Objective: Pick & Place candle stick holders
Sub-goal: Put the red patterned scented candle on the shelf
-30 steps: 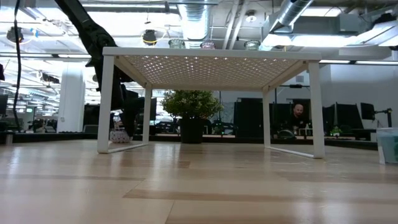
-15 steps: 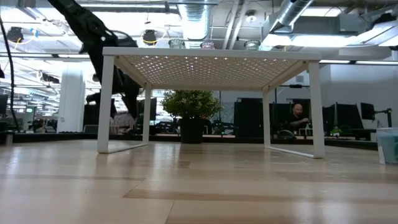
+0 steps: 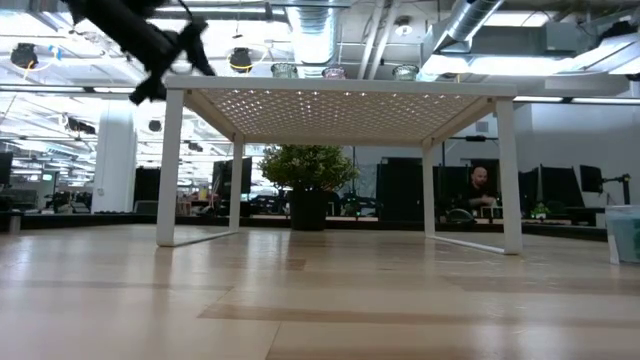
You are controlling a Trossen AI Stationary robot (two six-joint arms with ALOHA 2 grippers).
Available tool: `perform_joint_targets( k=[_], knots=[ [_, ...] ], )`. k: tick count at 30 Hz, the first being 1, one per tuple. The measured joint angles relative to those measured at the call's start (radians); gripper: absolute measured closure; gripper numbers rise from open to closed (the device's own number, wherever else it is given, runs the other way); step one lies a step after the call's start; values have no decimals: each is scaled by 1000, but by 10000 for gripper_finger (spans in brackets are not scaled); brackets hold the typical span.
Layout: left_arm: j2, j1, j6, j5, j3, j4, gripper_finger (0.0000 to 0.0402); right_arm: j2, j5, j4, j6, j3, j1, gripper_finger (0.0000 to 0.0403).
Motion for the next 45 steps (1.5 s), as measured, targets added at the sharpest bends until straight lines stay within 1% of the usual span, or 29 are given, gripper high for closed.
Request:
perform_joint_targets(
  k=[3, 5, 9, 12, 15, 18, 20, 24, 27, 31, 34, 36, 41, 45],
  knots=[
    [-85, -26, -37, 73, 0, 71, 99, 0, 0, 2, 0, 0, 0, 184],
    [-130, -56, -53, 99, 0, 126, 99, 0, 0, 2, 0, 0, 0, 184],
    [-176, -146, -64, 147, 0, 249, 99, 0, -1, 2, 5, 0, 0, 184],
    [-172, -240, -64, 170, 0, 341, 99, 0, -1, 2, 6, 0, 0, 184],
    [-141, -343, -62, 170, 1, 431, 98, 0, -2, 2, 8, 0, 0, 184],
    [-89, -437, -57, 160, 2, 521, 98, 0, -2, 2, 8, 0, 0, 184],
    [-45, -493, -45, 143, 5, 541, 98, 0, -2, 2, 8, 0, 0, 184],
    [58, -586, -33, 130, 32, 527, 97, 0, -3, 2, 8, 0, 0, 184],
    [129, -634, -32, 134, 48, 457, 97, 0, -6, 1, 8, 0, 0, 184],
    [190, -688, -49, 128, 66, 339, 97, 0, -33, -4, 8, 0, 0, 184],
    [197, -730, -67, 128, 68, 278, 97, 0, -44, -8, 8, 0, 0, 184],
    [188, -746, -68, 93, 74, 239, 97, 0, -48, -7, 7, 0, 0, 184],
    [179, -749, -61, -46, 72, 97, 97, 0, -52, -7, 8, 0, 0, 184],
    [186, -749, -38, -95, 71, 42, 97, 0, -52, -6, 8, 0, 0, 184]
  ],
)
